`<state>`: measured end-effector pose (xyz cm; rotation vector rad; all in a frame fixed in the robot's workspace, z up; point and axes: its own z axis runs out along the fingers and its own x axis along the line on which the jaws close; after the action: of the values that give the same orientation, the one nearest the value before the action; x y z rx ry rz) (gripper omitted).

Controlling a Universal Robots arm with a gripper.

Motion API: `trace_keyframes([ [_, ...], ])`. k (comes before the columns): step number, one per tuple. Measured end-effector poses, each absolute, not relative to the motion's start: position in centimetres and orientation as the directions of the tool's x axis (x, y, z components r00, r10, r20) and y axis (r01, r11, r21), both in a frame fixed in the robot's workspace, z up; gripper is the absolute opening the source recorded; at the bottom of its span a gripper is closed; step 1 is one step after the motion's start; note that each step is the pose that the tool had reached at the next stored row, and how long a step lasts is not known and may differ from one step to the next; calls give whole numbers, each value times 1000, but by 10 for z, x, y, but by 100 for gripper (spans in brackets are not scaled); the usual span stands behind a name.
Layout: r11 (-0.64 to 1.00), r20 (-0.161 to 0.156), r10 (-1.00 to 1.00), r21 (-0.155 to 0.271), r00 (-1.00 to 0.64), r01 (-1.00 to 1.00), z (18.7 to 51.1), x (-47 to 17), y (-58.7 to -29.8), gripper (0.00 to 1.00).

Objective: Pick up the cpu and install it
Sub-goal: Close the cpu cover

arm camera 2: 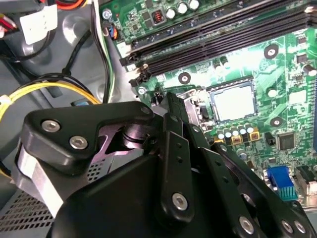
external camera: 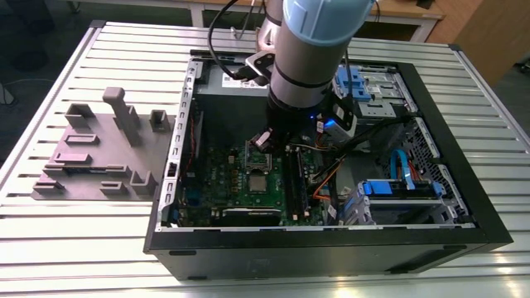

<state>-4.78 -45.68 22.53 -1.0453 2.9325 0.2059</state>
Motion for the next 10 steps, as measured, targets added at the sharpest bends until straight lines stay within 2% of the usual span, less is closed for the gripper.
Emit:
trace_keyframes([
  [10, 729, -85, -663, 148, -743, -668, 221, -37, -455, 10],
])
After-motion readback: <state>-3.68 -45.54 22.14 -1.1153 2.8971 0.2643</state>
